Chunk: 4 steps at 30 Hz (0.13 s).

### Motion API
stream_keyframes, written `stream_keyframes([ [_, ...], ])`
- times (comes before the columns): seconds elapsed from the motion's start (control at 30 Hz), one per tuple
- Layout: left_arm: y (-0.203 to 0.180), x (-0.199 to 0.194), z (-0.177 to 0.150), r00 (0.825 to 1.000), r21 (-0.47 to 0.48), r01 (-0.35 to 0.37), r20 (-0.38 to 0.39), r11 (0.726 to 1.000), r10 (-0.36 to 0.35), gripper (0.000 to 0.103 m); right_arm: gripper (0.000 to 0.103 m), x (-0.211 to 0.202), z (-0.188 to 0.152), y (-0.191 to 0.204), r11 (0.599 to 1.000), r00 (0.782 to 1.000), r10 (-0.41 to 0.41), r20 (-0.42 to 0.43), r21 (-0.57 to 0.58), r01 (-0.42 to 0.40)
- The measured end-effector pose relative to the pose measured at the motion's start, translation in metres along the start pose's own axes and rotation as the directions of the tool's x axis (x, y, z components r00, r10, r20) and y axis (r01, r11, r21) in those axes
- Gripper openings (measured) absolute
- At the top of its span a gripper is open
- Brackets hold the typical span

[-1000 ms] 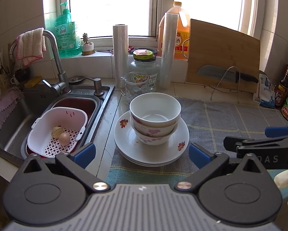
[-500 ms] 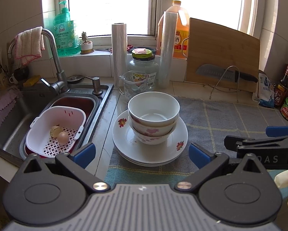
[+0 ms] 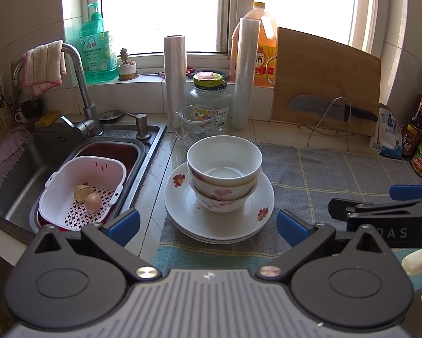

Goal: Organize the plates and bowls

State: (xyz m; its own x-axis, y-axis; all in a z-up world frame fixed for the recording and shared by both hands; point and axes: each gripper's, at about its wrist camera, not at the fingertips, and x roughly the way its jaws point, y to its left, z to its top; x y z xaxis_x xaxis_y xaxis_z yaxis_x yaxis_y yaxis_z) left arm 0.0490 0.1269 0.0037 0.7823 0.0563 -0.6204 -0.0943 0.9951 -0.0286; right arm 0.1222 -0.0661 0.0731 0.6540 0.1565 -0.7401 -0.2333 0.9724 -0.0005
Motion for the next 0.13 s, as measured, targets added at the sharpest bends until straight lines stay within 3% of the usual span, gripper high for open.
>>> stream_keyframes([
  [0.13,-0.0008,-0.0006,-0.0001,1.0,-0.001,0.0,-0.001,1.0,0.0,0.102,0.103,0.0,0.0,-0.0006,1.0,1.0,0.001,0.0,0.001,-0.001],
])
